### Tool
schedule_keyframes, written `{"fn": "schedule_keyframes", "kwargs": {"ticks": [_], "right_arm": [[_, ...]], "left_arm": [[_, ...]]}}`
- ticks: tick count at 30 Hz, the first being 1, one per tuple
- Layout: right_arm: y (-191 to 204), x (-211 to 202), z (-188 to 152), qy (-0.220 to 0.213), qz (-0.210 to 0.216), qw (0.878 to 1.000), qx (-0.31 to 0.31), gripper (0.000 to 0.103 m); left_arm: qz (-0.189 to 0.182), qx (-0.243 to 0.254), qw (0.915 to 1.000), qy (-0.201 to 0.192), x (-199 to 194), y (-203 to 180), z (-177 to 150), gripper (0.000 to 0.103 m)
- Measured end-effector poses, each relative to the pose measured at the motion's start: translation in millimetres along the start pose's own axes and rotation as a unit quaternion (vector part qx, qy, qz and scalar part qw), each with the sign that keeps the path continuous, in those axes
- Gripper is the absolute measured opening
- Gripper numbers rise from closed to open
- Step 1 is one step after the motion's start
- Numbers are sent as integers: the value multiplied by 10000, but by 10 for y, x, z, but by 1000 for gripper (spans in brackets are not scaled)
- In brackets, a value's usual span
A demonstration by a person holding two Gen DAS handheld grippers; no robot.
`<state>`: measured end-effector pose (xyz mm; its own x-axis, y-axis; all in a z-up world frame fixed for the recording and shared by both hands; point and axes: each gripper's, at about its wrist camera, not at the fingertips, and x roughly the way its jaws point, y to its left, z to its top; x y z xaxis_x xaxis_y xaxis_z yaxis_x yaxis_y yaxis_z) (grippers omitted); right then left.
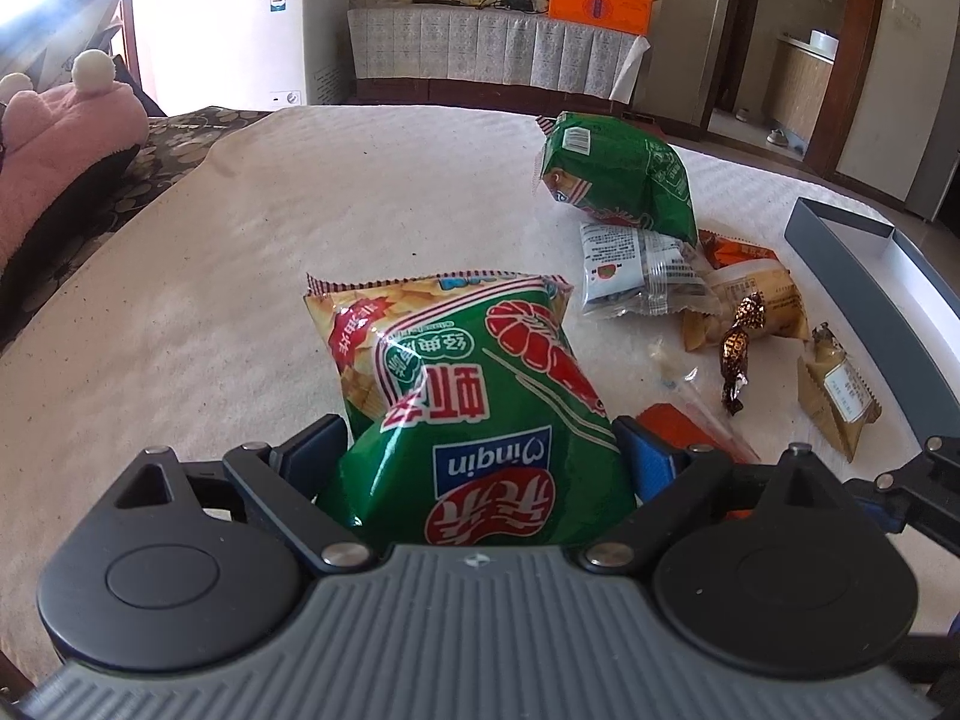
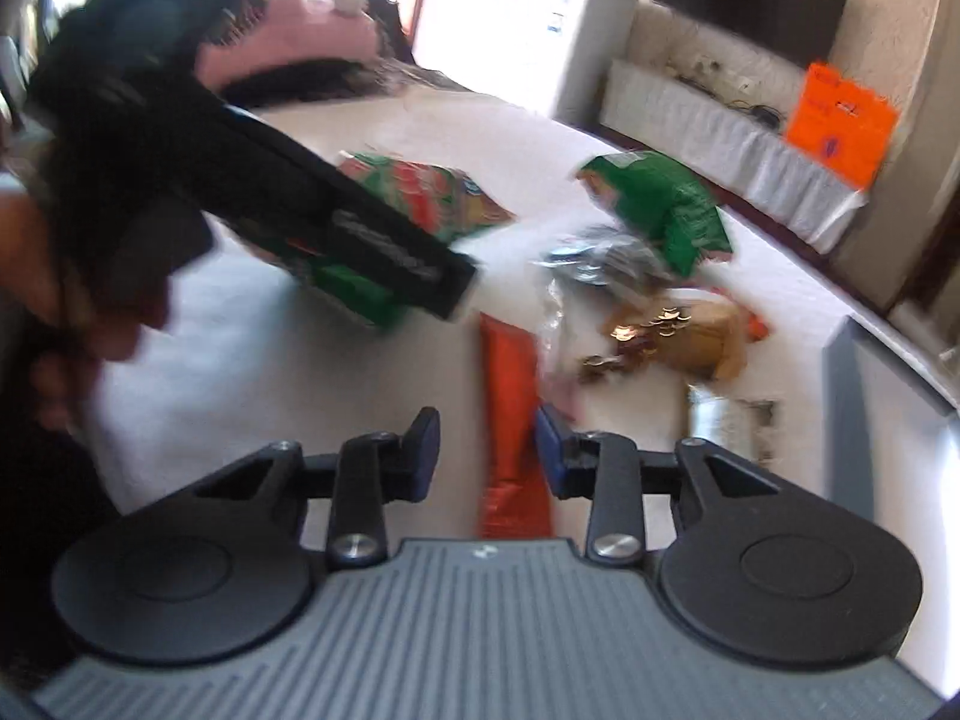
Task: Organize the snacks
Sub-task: 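Grasp the green Qinqin chip bag with the left gripper while the right gripper approaches the orange-red candy bar, then lift the chip bag with the left gripper while the right gripper grasps the orange-red candy bar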
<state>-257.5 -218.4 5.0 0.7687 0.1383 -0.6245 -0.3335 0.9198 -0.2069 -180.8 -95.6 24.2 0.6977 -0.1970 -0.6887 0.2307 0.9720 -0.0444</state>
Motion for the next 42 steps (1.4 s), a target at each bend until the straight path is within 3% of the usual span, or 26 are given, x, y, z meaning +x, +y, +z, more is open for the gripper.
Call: {"fn": "schedule_keyframes", "kwargs": {"ticks": [3,5,11,12,14,15,18,27,34,42], "right_arm": [[-40,-76,-23,-94,-180,9998,45,37],[-92,-9,-34,108,46,9997,226,36],[-144,147,55,59,412,9964,739,39],[-147,163,67,52,460,9960,768,38],[-152,156,77,59,596,9947,841,25],[-139,138,75,57,621,9947,817,25],[-121,78,56,43,661,9948,777,25],[-269,-164,-12,-154,609,9926,1036,24],[-398,-301,-7,-418,656,9876,1360,24],[-484,-412,42,-631,611,9851,1480,24]], "left_arm": [[-53,-98,9999,53,18,25,3,96],[-37,-81,9999,55,24,9,2,96],[-24,-12,9999,105,89,-20,5,97],[-23,-2,9999,107,96,-25,1,96],[-23,80,9999,83,98,-45,-10,96],[-29,138,9999,53,94,-55,-17,93],[-46,174,9998,-14,71,-62,-19,86],[20,230,9997,-122,21,-109,-20,79],[253,200,9988,-374,-105,-77,7,77],[246,435,9968,-620,-252,-244,46,77]]}}
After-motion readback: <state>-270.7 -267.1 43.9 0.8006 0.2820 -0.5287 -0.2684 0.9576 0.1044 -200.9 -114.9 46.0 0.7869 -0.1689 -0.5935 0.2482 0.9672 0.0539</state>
